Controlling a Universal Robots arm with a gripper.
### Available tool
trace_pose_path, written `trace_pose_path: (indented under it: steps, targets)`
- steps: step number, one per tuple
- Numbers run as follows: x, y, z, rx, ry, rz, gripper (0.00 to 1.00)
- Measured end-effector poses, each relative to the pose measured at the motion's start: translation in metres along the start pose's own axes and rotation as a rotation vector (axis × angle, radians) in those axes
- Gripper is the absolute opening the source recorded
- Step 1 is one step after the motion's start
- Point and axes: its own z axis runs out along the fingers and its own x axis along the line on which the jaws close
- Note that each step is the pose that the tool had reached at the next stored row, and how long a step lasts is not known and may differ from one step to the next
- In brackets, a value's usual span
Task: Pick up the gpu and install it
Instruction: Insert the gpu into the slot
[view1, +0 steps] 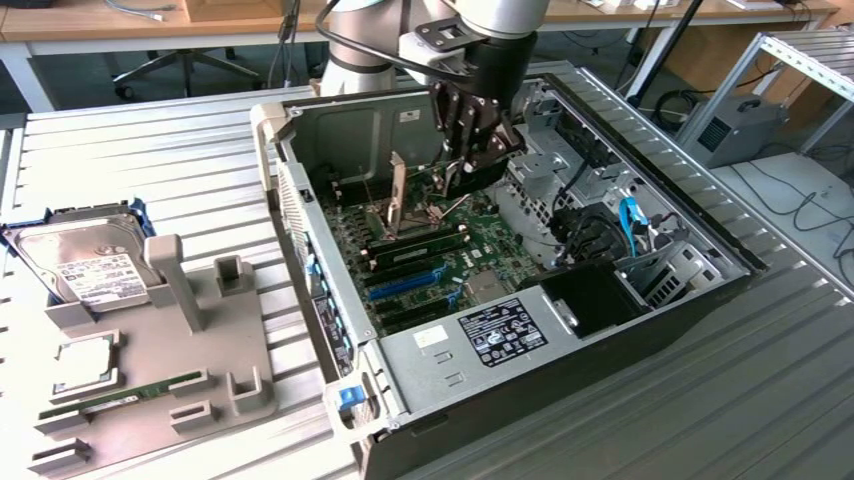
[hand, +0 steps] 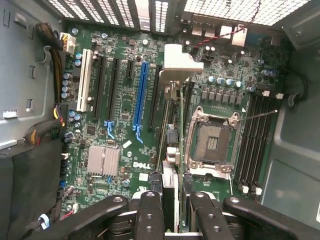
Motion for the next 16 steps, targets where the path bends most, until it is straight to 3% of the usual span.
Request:
trace_pose_path:
  steps: [16]
  targets:
    - [0.0,0.0,0.0012,-0.0009,0.0004,-0.061,0.26]
